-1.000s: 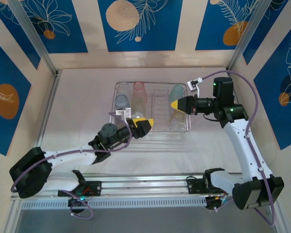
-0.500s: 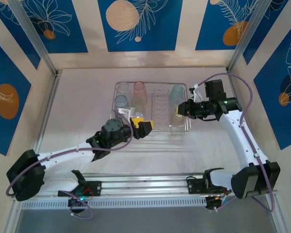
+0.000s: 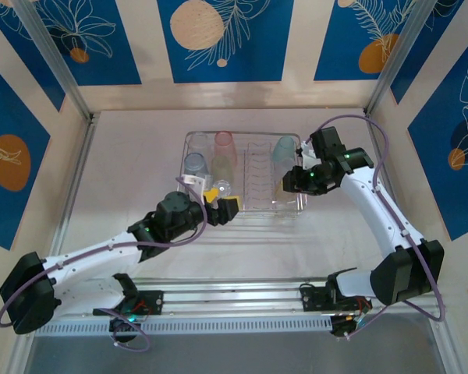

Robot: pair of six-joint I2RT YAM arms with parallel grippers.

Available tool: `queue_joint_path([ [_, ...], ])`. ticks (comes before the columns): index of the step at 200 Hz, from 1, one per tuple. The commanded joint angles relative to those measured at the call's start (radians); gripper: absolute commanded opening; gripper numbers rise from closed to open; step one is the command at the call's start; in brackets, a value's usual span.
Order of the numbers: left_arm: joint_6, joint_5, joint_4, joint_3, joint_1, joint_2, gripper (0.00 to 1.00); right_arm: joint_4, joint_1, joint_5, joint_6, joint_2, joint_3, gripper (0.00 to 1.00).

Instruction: Load the cups into the dish rack

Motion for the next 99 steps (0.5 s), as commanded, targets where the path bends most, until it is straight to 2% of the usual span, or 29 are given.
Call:
queue_joint_path([
  [1, 0.03, -0.026, -0.032, -0.013, 0.008, -0.027, 0.89, -0.02, -0.014, 0.027, 0.01, 0.022, -0.001, 0.39],
  [39, 0.042, -0.043, -0.057, -0.032, 0.009, -0.059, 0.89, 0.026, -0.028, 0.017, 0.009, 0.035, -0.053, 0.39],
  [99, 0.059, -0.078, -0.085, -0.062, 0.009, -0.119, 0.9, 0.11, -0.09, -0.064, -0.024, 0.053, -0.112, 0.38],
])
